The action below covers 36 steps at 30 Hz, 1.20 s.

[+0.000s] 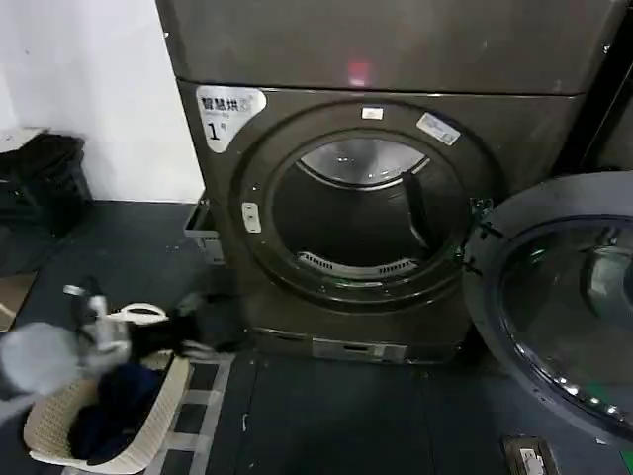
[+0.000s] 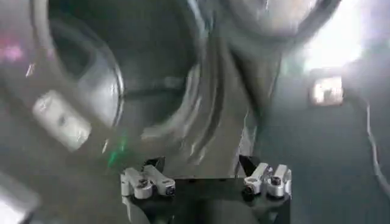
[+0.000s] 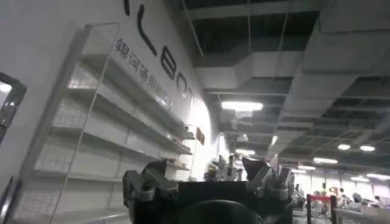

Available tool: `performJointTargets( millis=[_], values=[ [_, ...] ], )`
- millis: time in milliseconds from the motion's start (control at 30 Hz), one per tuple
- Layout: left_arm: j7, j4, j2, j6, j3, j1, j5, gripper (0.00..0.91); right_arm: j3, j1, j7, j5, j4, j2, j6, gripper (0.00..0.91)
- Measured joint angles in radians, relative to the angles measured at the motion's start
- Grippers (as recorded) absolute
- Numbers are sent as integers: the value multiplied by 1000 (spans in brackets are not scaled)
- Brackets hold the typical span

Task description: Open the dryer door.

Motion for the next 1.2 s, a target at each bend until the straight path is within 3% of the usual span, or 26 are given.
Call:
performJointTargets(
  millis=[167,333,600,800,1200],
  values=[
    [87,86,109,43,-88,80,101,907,-1,9,-7,-1,-20,-1,5,907],
    [93,115,194,37,-179,205,186,907,1,13,-10,-1,-24,-5,6,907],
    [88,153,270,44,-210,322,244,907,10,3,-13,-1,-25,-9,1,907],
    [139,167,279,20,-217,329,333,907,31,-15,-22,3,-36,-10,1,907],
    [164,154,291,64,-214,332,391,907,72,-51,-55,5,-64,-13,19,907]
  ],
)
